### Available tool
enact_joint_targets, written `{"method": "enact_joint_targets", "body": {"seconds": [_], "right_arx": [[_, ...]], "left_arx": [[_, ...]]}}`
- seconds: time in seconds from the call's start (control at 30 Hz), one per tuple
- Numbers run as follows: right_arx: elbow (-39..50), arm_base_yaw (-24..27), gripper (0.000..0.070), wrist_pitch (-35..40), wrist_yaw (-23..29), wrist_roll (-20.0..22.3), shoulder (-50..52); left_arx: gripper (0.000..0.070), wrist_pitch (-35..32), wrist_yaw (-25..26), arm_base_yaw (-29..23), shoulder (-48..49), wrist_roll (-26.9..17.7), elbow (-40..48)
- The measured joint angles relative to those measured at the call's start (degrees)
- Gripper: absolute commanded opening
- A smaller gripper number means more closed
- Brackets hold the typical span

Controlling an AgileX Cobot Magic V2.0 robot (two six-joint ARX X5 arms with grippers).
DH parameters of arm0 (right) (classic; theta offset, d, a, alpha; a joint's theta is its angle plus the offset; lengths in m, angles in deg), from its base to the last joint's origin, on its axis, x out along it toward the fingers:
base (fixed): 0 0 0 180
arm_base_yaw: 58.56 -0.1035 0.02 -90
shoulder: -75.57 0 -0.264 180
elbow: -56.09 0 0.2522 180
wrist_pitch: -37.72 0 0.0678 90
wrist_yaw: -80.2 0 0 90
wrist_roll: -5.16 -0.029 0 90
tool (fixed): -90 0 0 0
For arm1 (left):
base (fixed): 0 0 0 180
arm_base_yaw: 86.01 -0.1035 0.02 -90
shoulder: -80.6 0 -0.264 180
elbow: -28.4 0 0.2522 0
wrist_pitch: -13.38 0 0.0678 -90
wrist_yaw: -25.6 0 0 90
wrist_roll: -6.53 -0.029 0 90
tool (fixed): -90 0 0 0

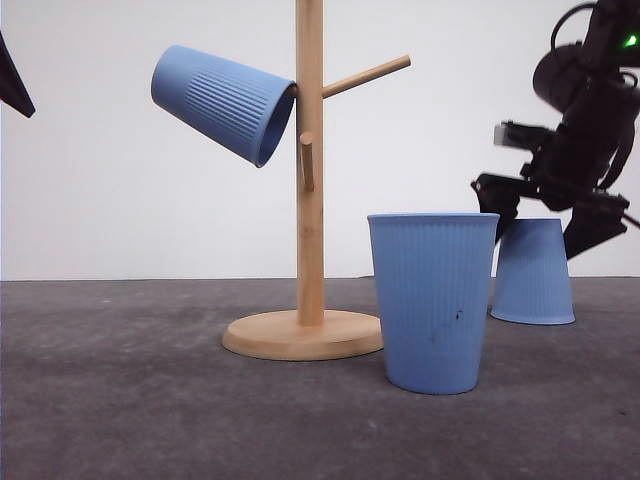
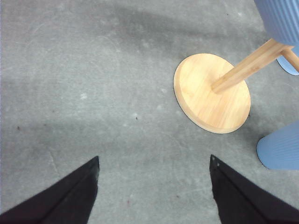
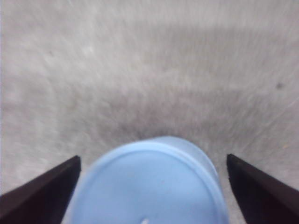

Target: Place three cups

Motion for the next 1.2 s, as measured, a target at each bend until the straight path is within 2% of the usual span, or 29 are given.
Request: {"method": "enact_joint_targets", "body": {"seconds": [0.17,0.3,0.47,0.6,0.73,0.83,0.9,1.03,1.13,1.2], "right_arx": [[-0.01,0.0,0.0386,-0.13,0.18,0.08,-0.93],[-0.11,0.02,0.0376,-1.11,0.11,0.24,-0.67],[-0.06,0.31,0.0376,-8.0,-2.48,-0.02,2.92],[-0.04,1.46,0.0376,-10.26,-10.22,-2.04,9.31],[-0.03,4.35,0.0376,-14.95,-20.77,-4.24,15.02],[2.84,7.67,0.0376,-15.02,-28.49,-4.73,18.87],[6.95,9.89,0.0376,-13.53,-33.4,-5.11,22.49],[17.29,13.37,0.0376,-7.4,-38.43,-7.95,31.63],[24.21,13.71,0.0376,0.54,-42.51,-13.38,36.8],[27.19,13.5,0.0376,5.19,-43.49,-17.66,38.5]], "left_arx": [[0.0434,-0.6,0.0,0.0,0.0,0.0,0.0],[0.0434,-1.21,0.0,0.0,0.0,0.0,0.0],[0.0434,-1.72,0.0,0.0,0.0,0.0,0.0],[0.0434,-1.74,0.0,0.0,0.0,0.0,0.0],[0.0434,-1.9,0.0,0.0,0.0,0.0,0.0],[0.0434,-2.56,0.0,0.0,0.0,0.0,0.0],[0.0434,-2.98,0.0,0.0,0.0,0.0,0.0],[0.0434,-3.27,0.0,-0.02,0.0,0.0,0.0],[0.0434,-3.6,0.0,-0.02,0.0,0.0,0.0],[0.0434,-3.6,0.0,-0.02,0.0,0.0,0.0]]}}
